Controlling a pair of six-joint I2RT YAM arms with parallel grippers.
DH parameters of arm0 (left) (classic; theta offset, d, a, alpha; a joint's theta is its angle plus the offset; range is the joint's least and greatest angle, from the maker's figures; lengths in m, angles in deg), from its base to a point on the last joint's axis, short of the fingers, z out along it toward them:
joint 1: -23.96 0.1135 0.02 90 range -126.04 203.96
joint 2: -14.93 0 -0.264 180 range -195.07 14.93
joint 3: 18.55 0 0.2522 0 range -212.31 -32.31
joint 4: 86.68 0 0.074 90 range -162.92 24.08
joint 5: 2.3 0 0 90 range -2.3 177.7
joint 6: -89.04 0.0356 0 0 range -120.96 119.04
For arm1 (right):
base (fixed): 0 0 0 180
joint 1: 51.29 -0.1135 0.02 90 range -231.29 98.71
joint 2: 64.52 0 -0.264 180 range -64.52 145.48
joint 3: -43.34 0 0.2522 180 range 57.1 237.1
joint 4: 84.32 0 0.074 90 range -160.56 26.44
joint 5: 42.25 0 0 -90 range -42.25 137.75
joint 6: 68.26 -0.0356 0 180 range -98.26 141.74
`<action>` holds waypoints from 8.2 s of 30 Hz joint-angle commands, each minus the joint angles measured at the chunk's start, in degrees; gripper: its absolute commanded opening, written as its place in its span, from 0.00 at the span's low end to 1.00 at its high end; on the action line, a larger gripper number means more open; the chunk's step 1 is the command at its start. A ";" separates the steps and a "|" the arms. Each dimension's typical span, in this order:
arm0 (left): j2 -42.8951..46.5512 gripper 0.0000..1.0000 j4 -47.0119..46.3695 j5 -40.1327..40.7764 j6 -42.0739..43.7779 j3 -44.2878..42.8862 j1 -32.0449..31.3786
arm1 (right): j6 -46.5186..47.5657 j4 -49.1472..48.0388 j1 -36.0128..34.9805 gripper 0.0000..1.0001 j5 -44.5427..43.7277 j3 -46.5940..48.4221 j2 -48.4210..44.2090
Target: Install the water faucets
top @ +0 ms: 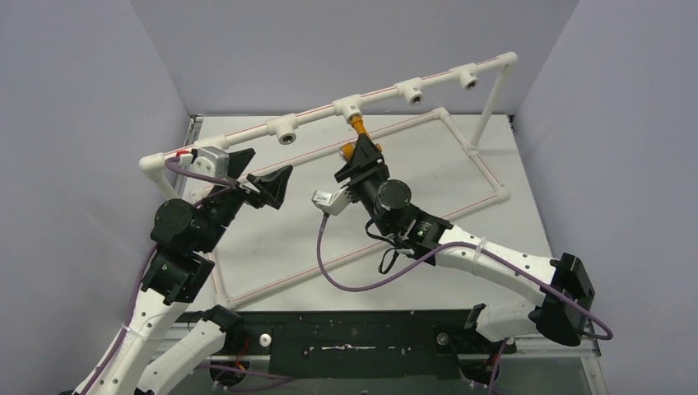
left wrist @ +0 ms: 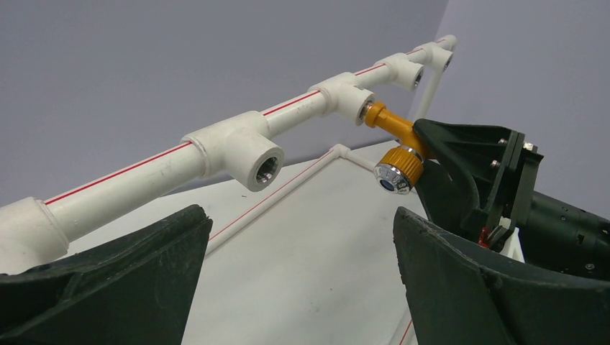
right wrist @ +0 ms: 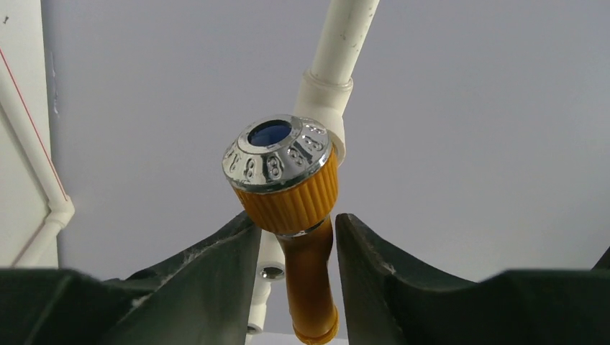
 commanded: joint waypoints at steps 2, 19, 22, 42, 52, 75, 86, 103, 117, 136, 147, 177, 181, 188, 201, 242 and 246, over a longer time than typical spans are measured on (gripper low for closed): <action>0.57 0.97 -1.69 -0.51 -0.37 -2.19 -0.27 | -4.01 -7.12 -0.57 0.25 -1.92 1.39 0.30; 0.65 0.97 -1.66 -0.37 -0.29 -2.19 -0.36 | -59.98 -26.82 -0.35 0.00 1.74 -2.35 -2.24; 0.66 0.97 -1.61 -0.41 -0.24 -2.12 -0.36 | -73.04 -26.84 -0.01 0.00 -0.69 -1.23 -1.83; 0.49 0.97 -1.49 -0.06 -0.35 -2.28 -0.45 | -162.57 -20.73 10.64 0.00 -7.07 -7.44 -4.26; 0.09 0.97 -1.48 -0.15 -0.45 -2.23 -0.45 | -183.65 -10.30 10.86 0.00 -4.10 -4.55 -4.27; -0.37 0.97 -1.31 -0.06 -0.64 -2.42 -0.36 | -147.87 -0.22 11.25 0.93 -0.65 -6.15 -18.05; -0.15 0.97 -1.31 -0.06 -0.64 -2.40 -0.36 | -108.21 5.94 11.38 0.93 10.02 2.40 -19.56; 0.48 0.97 -1.22 -0.04 -0.82 -2.51 -0.54 | -40.02 26.87 8.02 0.94 26.90 10.60 -17.93; 0.01 0.97 -1.04 0.05 -0.81 -2.51 -0.54 | -3.17 9.40 0.31 0.96 3.43 3.59 -10.55; 0.21 0.97 -1.04 0.03 -0.91 -2.53 -0.69 | 0.32 -10.37 1.48 0.37 -4.33 1.47 0.67; 0.12 0.97 -1.13 0.03 -0.99 -2.55 -0.62 | -31.01 -17.00 0.88 0.00 -2.96 -0.99 -0.39; -0.13 0.97 -1.13 0.12 -0.99 -2.41 -0.66 | -156.86 -18.93 10.37 0.00 1.05 -3.33 -5.32; -0.35 0.97 -1.13 0.12 -0.98 -2.39 -0.71 | -169.81 -18.59 10.70 0.00 2.81 -4.33 -5.00; -1.01 0.97 -1.21 0.03 -1.08 -2.30 -0.71 | -175.20 -18.89 10.77 0.00 6.46 -4.91 -4.65; -1.47 0.97 -1.13 -0.33 -1.25 -2.46 -0.62 | -162.39 -7.63 14.17 0.83 12.53 -7.55 -11.27; -0.04 0.97 -1.31 -0.94 -0.72 -2.30 -0.80 | -20.55 18.59 1.44 0.94 7.69 7.33 -9.97; -0.14 0.97 -1.31 -0.82 -0.64 -2.33 -0.80 | -8.65 6.77 0.57 0.94 0.87 3.45 -6.90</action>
